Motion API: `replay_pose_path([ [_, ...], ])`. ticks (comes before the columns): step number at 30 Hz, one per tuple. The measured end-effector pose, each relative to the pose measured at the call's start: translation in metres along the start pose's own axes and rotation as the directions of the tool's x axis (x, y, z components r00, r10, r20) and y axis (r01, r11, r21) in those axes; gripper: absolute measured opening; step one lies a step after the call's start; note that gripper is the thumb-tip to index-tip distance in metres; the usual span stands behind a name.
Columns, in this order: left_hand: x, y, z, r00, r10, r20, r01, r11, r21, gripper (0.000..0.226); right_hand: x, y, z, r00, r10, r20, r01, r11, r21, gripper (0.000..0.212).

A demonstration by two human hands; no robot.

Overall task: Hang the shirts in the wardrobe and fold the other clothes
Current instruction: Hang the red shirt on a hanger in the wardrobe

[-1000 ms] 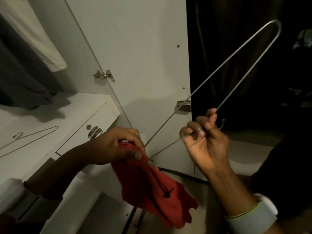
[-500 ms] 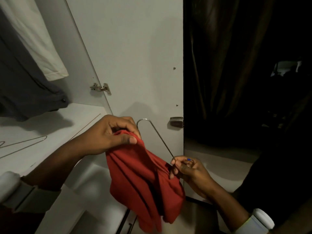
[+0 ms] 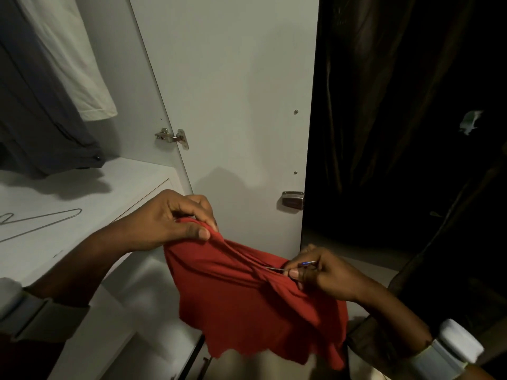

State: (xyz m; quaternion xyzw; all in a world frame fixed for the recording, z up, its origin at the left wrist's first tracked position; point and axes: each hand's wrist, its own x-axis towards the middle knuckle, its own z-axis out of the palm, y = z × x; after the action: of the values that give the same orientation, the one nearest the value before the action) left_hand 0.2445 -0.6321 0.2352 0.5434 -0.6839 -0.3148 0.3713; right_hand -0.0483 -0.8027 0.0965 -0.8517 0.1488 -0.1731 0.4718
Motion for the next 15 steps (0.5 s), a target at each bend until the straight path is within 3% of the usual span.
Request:
replay_pose_path([
  [3, 0.008, 0.004, 0.005, 0.998, -0.034, 0.047, 0.031, 0.998, 0.063, 0.014, 0.006, -0.016, -0.009, 0.996, 0.042, 0.073, -0.022, 0.967, -0.252, 0.013],
  [7, 0.026, 0.015, 0.018, 0.988, -0.045, 0.146, 0.026, 0.992, 0.127, 0.014, 0.024, -0.047, -0.011, 0.982, 0.099, 0.161, 0.019, 0.796, -0.605, 0.021],
  [12, 0.031, 0.02, 0.01, 0.998, 0.037, 0.06, -0.048, 0.982, 0.183, 0.013, 0.022, -0.06, -0.026, 0.987, 0.094, 0.129, 0.03, 0.683, -0.73, 0.022],
  [15, 0.023, 0.003, 0.001, 0.999, 0.025, -0.042, -0.005, 0.908, 0.418, 0.021, 0.011, -0.059, -0.042, 0.988, 0.135, 0.074, -0.027, 0.621, -0.784, 0.024],
])
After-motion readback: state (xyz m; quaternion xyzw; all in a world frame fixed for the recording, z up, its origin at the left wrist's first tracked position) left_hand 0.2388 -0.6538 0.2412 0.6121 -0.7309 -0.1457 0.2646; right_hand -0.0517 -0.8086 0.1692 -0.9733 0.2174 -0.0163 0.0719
